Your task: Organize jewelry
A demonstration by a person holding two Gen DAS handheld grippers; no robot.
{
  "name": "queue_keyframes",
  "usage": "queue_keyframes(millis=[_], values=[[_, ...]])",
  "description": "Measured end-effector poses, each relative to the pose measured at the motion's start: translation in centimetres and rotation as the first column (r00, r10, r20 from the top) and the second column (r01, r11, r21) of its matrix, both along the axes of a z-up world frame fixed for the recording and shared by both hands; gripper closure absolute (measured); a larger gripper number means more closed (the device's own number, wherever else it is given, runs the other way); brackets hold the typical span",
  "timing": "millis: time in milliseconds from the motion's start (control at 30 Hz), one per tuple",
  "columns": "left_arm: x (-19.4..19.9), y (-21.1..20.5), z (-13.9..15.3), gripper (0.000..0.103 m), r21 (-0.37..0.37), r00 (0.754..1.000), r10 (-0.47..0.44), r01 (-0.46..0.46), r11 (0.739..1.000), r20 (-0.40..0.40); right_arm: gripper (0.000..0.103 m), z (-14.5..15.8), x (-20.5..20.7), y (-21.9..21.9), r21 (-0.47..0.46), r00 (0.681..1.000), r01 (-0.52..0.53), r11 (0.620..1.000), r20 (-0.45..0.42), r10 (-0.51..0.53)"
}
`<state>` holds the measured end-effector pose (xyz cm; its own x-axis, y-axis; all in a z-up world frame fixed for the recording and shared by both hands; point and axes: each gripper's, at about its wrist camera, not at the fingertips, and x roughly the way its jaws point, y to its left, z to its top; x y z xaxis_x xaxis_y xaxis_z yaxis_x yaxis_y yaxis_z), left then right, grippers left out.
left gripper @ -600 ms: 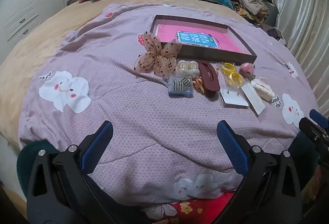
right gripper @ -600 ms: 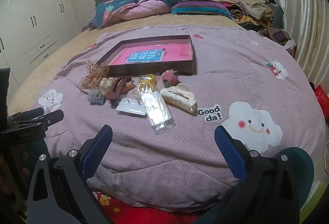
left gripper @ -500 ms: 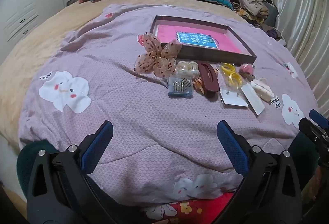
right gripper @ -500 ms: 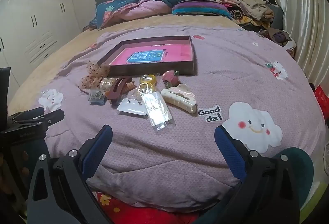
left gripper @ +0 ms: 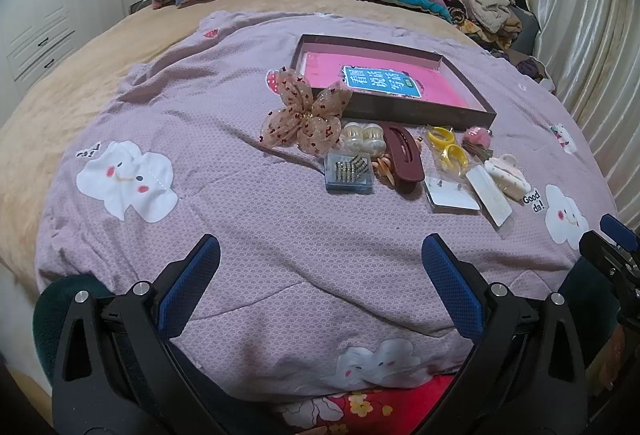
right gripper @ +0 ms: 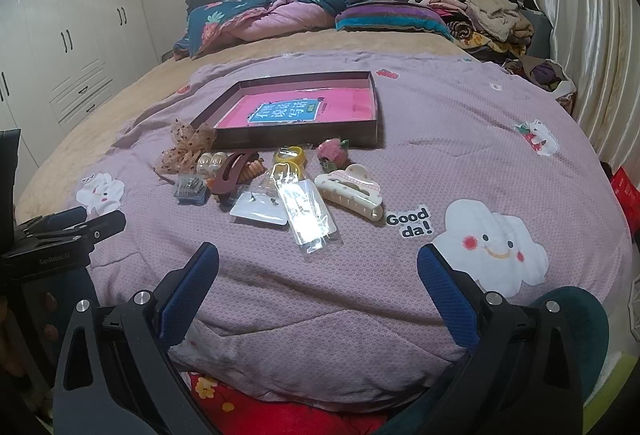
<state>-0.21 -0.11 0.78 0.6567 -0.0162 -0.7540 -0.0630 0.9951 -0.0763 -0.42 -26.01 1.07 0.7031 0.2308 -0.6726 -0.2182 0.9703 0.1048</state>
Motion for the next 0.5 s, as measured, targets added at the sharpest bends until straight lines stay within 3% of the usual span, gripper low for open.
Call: queue_keyframes(millis=[500], values=[[-0.06, 0.00, 0.01, 0.009, 0.003, 1.000, 0.001, -0.001, 1.000, 0.004, 0.004, 0.28, -0.06, 0.02, -0.001, 1.000, 0.001, 1.000, 0.005, -0.001]])
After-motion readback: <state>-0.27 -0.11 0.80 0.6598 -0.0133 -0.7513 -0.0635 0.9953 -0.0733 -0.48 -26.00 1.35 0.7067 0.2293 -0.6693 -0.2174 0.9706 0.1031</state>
